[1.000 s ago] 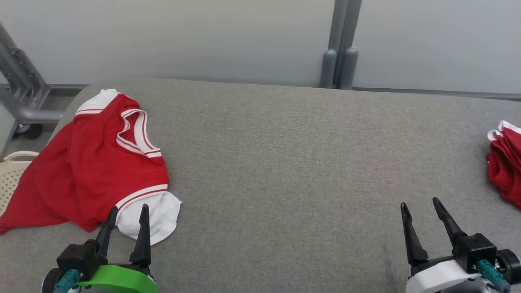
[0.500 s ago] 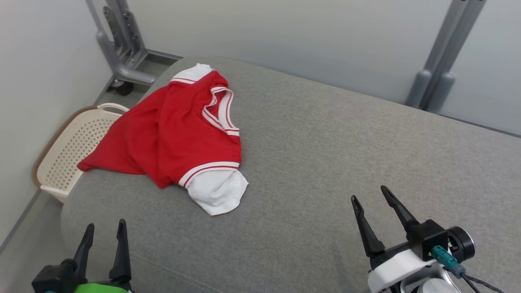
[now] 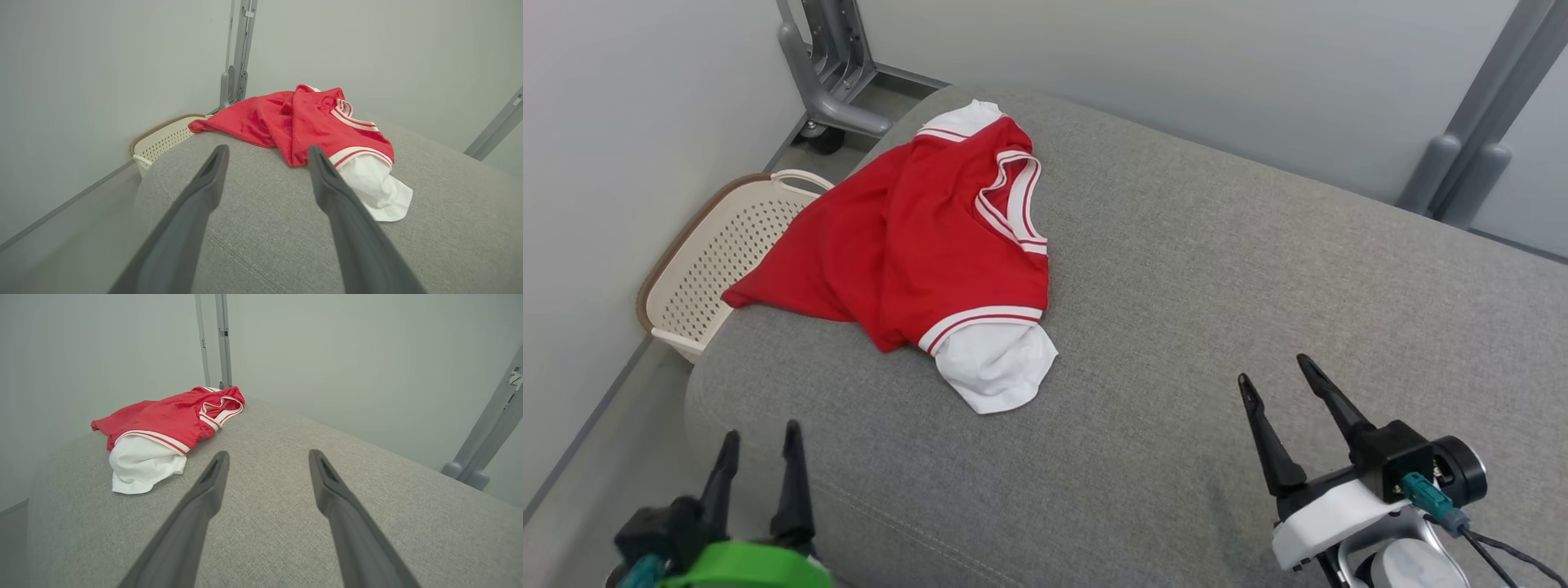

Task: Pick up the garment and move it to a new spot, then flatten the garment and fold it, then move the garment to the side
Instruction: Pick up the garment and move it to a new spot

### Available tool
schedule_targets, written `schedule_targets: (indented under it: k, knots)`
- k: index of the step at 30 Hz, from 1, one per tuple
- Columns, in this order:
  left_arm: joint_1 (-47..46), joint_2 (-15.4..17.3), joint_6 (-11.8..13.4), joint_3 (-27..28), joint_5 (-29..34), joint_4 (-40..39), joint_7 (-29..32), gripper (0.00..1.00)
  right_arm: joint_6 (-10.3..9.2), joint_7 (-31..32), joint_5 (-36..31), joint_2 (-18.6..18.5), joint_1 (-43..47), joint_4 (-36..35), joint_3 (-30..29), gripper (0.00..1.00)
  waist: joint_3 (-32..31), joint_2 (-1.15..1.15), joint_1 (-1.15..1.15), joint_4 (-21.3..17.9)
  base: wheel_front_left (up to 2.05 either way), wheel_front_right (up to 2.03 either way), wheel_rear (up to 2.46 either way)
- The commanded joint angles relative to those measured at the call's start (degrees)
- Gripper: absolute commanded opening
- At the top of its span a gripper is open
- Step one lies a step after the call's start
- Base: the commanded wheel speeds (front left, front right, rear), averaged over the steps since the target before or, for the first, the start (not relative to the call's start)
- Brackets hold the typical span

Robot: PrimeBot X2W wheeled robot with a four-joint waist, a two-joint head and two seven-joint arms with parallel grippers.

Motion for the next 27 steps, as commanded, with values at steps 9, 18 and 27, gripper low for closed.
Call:
schedule_targets:
  k: [9,18,27]
  knots:
    - [-22.7,-1.3,0.0,-6.2,-12.0,12.6,18.4,1.00,-0.03,-0.2,-1.9,-2.6,-1.8,-3.7,-3.0,1.00,9.7,0.69,0.00,-2.6,0.00,0.00,0.00]
    - [-34.8,-2.5,2.1,-7.2,-17.9,27.1,34.3,1.00,-0.03,-0.2,-1.3,-3.2,-3.1,-3.2,-1.5,1.00,13.5,0.69,0.00,-7.8,0.00,0.00,0.00]
    - [-38.8,-1.3,3.0,-7.0,-19.1,37.7,37.1,0.00,-0.03,-0.2,-0.7,-2.5,-3.8,-3.6,-1.4,1.00,13.3,0.69,0.00,-11.1,0.00,0.00,0.00]
